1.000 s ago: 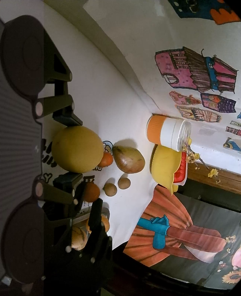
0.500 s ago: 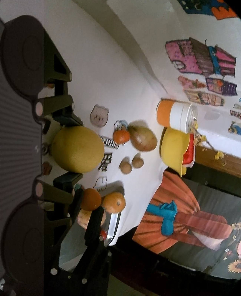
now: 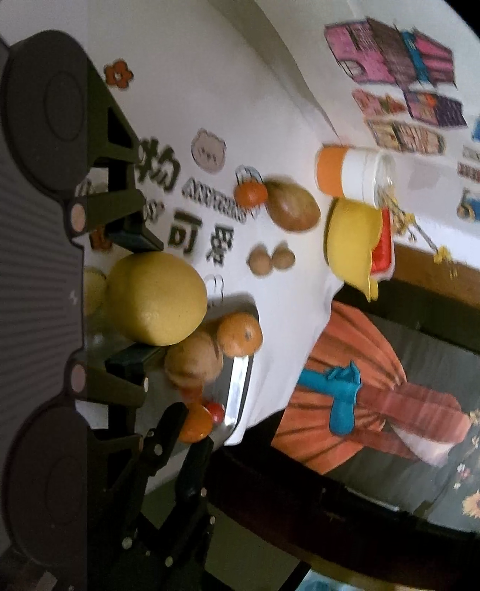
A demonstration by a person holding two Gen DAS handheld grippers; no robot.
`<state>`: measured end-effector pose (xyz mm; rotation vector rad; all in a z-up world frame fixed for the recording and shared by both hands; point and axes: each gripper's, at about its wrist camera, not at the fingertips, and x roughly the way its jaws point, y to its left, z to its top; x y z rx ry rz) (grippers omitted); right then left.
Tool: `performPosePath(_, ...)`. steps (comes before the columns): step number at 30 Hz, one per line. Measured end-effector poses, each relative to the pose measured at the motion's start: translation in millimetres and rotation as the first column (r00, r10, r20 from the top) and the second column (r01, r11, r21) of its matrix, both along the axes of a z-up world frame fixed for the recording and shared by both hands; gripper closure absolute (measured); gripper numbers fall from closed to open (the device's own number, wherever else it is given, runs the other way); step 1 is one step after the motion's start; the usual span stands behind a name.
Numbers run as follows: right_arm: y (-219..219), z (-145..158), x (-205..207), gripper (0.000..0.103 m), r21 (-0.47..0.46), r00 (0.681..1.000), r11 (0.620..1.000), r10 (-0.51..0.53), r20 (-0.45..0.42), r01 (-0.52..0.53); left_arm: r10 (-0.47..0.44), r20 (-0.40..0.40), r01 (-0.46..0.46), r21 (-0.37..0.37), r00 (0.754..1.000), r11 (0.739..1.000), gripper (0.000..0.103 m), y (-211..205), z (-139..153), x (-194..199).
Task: Organize fruits
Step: 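Carry the yellow fruit in the left tool over the tray while the right tool carries the orange fruit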
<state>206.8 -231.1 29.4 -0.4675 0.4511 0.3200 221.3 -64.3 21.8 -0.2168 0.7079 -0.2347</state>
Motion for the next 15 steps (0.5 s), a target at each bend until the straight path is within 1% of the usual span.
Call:
performPosePath(8, -42, -14, 10, 0.069, -0.002, 0.995, 0.995, -0.098, -0.019, 0.098, -0.088, 0.003, 0.088, 0.018, 0.996, 0.996, 0.046, -40, 2, 2)
performPosePath(15, -62, -26, 6, 0.069, 0.009, 0.991, 0.992, -0.126, -0.044, 0.126, -0.139, -0.017, 0.14, 0.04, 0.99, 0.989, 0.046, -71, -6, 4)
